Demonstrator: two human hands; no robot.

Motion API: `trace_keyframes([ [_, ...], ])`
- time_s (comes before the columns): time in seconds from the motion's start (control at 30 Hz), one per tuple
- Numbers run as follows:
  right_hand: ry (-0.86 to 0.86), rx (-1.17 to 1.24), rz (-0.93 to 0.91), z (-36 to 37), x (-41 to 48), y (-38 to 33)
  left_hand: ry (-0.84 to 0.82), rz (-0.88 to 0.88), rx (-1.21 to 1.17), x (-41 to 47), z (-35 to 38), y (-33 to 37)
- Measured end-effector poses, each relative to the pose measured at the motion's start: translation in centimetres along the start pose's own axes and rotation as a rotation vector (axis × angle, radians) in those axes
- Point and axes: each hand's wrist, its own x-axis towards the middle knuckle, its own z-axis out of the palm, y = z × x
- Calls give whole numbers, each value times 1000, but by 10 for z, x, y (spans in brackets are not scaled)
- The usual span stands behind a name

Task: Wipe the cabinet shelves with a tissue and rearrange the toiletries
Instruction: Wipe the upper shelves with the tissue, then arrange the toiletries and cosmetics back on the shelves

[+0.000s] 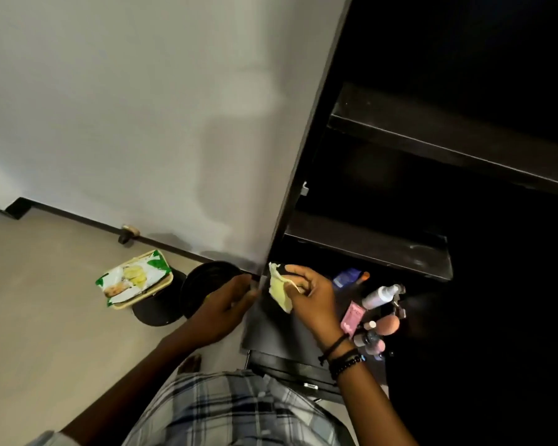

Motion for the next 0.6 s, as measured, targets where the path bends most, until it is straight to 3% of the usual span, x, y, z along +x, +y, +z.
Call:
trace_keyframes([
  [0.1, -44, 195, 189, 39, 10, -3, 106, -161, -189, 0, -24, -27],
  [0.23, -98, 252, 332, 83, 16, -4, 124, -277, -300, 4, -58, -58],
  [0.6, -58, 91, 561, 183, 59, 51, -58, -248, 56, 21, -104, -145],
])
